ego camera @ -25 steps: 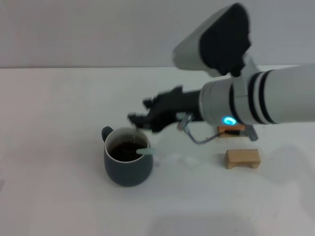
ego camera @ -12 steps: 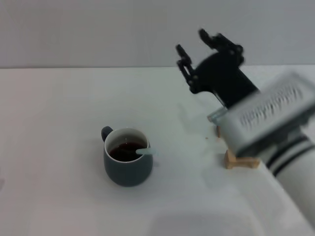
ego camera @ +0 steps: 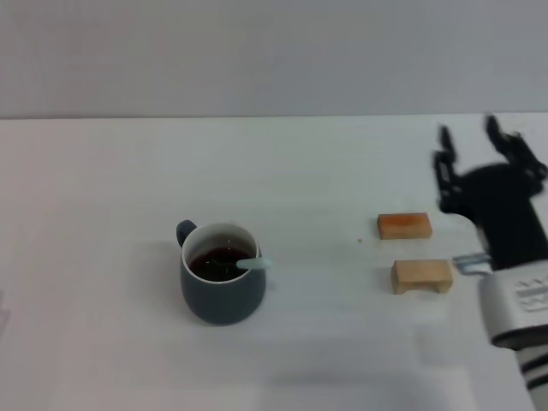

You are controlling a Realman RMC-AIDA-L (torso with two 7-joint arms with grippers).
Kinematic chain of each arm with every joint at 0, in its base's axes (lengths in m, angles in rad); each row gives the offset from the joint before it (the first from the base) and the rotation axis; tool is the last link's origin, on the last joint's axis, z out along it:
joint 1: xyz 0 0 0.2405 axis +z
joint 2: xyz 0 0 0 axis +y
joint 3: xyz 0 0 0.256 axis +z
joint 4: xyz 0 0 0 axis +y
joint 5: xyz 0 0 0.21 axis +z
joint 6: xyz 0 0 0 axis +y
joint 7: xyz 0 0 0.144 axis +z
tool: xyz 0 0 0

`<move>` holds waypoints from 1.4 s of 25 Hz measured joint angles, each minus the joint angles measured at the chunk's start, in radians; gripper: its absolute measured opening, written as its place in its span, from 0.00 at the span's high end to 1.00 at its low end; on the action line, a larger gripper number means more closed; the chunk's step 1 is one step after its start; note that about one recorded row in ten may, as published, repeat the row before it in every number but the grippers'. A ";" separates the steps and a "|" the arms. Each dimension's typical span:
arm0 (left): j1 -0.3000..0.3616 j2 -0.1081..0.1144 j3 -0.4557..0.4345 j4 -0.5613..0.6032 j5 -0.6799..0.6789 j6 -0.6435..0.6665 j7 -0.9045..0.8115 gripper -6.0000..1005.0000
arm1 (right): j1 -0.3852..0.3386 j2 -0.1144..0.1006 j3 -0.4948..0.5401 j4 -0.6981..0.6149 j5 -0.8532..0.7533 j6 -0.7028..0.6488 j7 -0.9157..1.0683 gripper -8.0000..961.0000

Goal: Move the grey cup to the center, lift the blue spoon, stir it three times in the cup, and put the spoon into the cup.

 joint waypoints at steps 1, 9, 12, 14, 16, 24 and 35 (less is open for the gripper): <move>0.000 0.000 0.000 0.000 0.000 0.001 0.000 0.14 | -0.004 -0.001 -0.004 -0.019 0.011 -0.018 0.031 0.40; -0.018 0.002 -0.002 0.000 0.000 -0.006 0.002 0.14 | -0.042 -0.002 0.001 -0.144 0.025 -0.101 0.288 0.36; -0.021 0.002 -0.002 0.000 0.000 -0.009 0.005 0.14 | -0.049 -0.003 -0.008 -0.166 0.025 -0.136 0.310 0.34; -0.022 0.002 -0.002 0.000 0.000 -0.010 0.008 0.14 | -0.064 -0.001 -0.037 -0.210 0.025 -0.233 0.331 0.34; -0.022 0.001 -0.004 0.000 -0.001 -0.016 0.009 0.14 | -0.066 -0.001 -0.048 -0.231 0.025 -0.267 0.347 0.32; -0.029 0.000 -0.004 0.000 -0.001 -0.037 0.013 0.14 | -0.050 0.000 -0.068 -0.310 0.024 -0.321 0.455 0.27; -0.034 -0.001 0.000 0.000 -0.001 -0.038 0.014 0.14 | -0.036 0.001 -0.074 -0.320 0.024 -0.316 0.457 0.27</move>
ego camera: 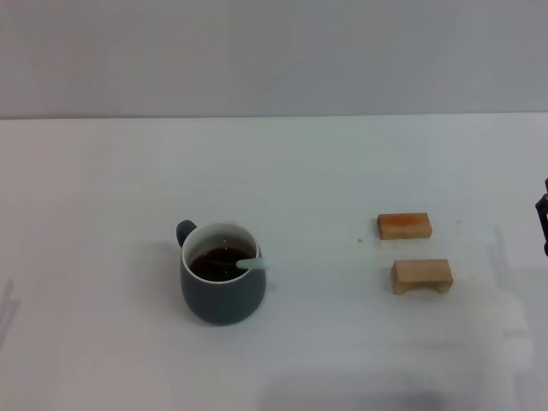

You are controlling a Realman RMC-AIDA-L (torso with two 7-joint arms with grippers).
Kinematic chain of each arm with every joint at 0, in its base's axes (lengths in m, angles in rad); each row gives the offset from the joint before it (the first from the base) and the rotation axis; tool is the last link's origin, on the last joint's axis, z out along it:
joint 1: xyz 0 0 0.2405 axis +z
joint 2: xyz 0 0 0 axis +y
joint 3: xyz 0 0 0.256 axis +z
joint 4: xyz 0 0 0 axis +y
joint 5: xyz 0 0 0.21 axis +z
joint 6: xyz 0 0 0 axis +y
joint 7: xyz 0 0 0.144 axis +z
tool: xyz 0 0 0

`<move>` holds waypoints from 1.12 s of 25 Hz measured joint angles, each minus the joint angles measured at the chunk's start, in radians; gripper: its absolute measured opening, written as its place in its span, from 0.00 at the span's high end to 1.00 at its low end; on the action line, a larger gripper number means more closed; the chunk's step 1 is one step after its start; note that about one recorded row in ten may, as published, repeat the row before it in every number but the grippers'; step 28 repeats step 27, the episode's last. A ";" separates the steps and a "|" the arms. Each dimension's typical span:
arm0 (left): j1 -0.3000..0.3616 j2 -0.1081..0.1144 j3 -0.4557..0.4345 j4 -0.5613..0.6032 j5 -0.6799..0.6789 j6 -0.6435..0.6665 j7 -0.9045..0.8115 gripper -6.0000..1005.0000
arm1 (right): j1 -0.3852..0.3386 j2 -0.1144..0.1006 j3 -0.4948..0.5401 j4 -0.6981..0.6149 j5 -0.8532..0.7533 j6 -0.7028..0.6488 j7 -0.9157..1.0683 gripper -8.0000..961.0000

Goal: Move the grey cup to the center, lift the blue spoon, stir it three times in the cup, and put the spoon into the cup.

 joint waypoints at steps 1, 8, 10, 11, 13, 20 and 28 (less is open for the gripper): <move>0.000 0.000 0.000 0.000 0.000 0.000 0.000 0.14 | 0.000 0.000 0.000 0.000 0.000 0.000 0.000 0.27; 0.000 0.000 0.000 0.000 0.000 -0.002 0.000 0.14 | 0.006 0.000 0.000 -0.004 0.000 0.000 0.001 0.27; 0.000 0.000 0.000 0.000 0.000 -0.007 0.000 0.14 | 0.007 0.000 0.000 -0.005 0.000 0.001 0.001 0.27; 0.000 0.000 0.000 0.000 0.000 -0.008 0.000 0.14 | 0.008 0.001 0.000 -0.006 0.000 0.002 0.001 0.27; 0.000 0.000 0.000 0.000 0.000 -0.009 0.000 0.14 | 0.008 0.001 0.000 -0.006 0.000 0.003 0.001 0.27; 0.000 0.000 0.000 0.000 0.001 -0.010 0.000 0.14 | 0.011 0.002 0.001 -0.007 0.001 0.012 0.001 0.27; 0.001 0.001 0.000 0.000 0.002 -0.010 0.000 0.14 | 0.014 0.002 -0.010 -0.007 -0.003 0.007 0.001 0.27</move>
